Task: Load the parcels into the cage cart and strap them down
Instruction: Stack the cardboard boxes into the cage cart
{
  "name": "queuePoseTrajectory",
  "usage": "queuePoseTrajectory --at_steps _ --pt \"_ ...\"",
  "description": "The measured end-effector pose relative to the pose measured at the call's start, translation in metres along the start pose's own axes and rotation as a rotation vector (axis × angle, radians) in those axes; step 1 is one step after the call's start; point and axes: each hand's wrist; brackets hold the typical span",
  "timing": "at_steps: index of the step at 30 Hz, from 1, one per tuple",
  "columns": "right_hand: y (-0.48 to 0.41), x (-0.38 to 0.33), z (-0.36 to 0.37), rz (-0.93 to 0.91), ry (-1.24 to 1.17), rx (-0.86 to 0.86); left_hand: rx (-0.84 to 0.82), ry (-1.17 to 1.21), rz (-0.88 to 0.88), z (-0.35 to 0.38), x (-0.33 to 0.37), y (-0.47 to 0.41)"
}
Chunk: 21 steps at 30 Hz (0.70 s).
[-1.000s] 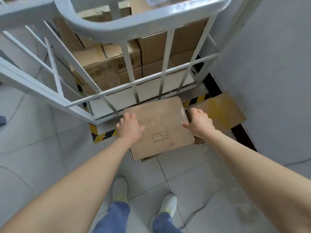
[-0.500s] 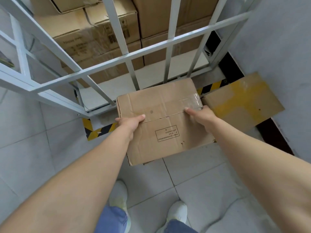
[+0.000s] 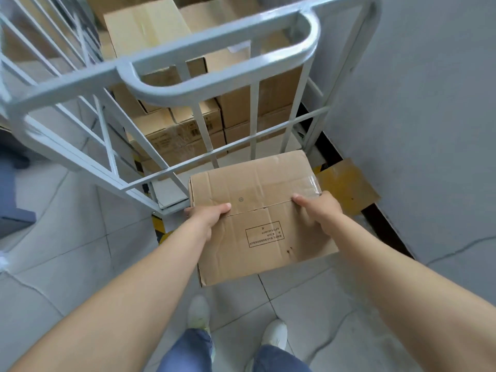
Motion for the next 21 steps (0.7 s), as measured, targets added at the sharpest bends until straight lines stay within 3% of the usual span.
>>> queuePoseTrajectory --at_steps 3,8,11,13,16,21 --pt "0.060 0.001 -0.039 0.004 -0.014 0.012 -0.044 0.005 0.013 -0.025 0.022 0.067" --pt "0.151 -0.002 -0.096 -0.065 0.021 0.027 -0.065 -0.084 0.073 -0.051 0.019 0.058" --pt "0.198 -0.013 -0.123 -0.146 0.087 0.079 -0.139 -0.108 0.079 -0.093 0.080 0.224" --pt "0.224 -0.023 -0.136 -0.196 0.119 0.106 -0.170 -0.135 0.166 -0.116 0.097 0.279" --pt "0.253 -0.042 -0.152 -0.267 0.144 0.131 -0.214 -0.149 0.330 -0.146 0.111 0.314" --pt "0.299 -0.084 -0.172 -0.386 0.128 0.202 -0.164 -0.030 0.383 -0.176 0.145 0.324"
Point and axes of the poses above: each hand's wrist, its own y-axis away from the middle knuckle, its own z-axis out of the palm, x = y × z, and after that the axes turned 10 degrees about z, right-handed
